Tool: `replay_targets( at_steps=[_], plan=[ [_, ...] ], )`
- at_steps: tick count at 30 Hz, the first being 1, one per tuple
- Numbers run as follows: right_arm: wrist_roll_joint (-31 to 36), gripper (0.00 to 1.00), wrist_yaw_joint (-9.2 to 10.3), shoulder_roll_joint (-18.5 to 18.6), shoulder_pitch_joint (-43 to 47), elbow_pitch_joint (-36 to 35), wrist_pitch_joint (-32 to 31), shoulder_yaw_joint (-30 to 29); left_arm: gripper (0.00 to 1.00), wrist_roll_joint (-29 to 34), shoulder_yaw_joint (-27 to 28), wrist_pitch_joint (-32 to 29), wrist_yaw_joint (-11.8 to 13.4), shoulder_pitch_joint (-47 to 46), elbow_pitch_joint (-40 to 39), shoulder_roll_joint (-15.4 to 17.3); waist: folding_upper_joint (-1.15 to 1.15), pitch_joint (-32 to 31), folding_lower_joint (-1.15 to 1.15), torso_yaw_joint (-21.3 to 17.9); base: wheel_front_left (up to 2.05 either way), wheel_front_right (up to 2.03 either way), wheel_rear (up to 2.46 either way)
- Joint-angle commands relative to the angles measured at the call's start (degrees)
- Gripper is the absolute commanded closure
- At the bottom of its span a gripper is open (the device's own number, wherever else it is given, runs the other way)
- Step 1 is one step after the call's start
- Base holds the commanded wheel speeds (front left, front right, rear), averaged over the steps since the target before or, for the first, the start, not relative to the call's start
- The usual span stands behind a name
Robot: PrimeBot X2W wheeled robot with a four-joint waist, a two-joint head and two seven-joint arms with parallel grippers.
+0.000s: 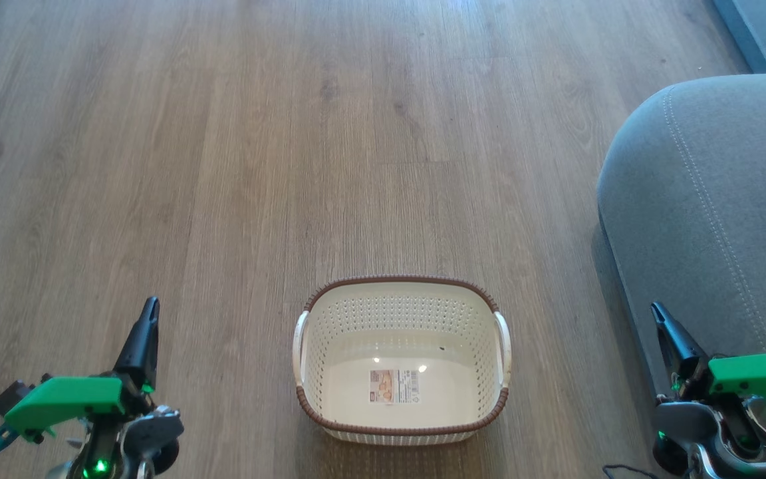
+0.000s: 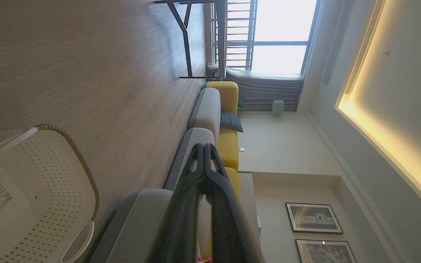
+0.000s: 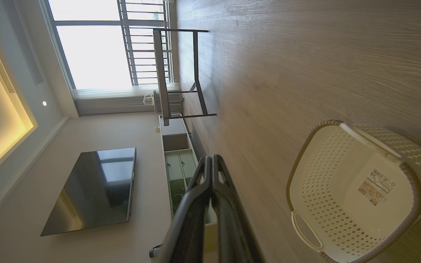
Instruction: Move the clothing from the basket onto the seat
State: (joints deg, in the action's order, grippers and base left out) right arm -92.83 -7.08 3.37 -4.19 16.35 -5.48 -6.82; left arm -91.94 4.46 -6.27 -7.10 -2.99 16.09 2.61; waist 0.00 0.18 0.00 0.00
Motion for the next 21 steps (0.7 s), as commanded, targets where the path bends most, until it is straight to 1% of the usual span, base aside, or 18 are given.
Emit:
replay_targets(
  at_steps=[1,21],
  plan=[
    [0.08,1.0,-0.41,0.04,-1.92,-2.37,-0.44,1.01,1.0,-0.23,2.07,-0.22,-0.38,-3.2,-2.03,0.27,0.0,0.0,0.0,0.0,0.0,0.0,0.0],
    [0.23,1.0,-0.41,-0.08,-1.94,-2.36,-0.59,0.82,1.0,-0.23,2.06,-0.22,-0.38,-3.2,-2.04,0.27,0.0,0.0,0.0,0.0,0.0,0.0,0.0]
  ],
)
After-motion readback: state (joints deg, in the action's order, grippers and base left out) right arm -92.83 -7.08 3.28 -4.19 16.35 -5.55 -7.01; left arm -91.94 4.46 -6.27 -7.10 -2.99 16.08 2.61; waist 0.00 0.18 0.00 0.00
